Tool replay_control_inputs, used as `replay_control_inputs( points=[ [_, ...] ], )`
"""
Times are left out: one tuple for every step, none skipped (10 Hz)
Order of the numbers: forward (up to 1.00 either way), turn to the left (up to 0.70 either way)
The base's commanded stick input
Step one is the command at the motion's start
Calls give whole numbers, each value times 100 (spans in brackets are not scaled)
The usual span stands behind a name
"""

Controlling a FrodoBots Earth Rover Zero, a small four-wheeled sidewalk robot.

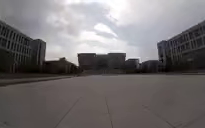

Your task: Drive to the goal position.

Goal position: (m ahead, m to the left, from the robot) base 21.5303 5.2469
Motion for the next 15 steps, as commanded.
replay_control_inputs(
  points=[
    [70,0],
    [70,0],
    [70,0],
    [70,0],
    [70,0],
    [70,0],
    [70,0],
    [70,0],
    [70,0],
    [70,0],
    [70,0],
    [70,0],
    [70,0],
    [70,0],
    [70,0]
  ],
)
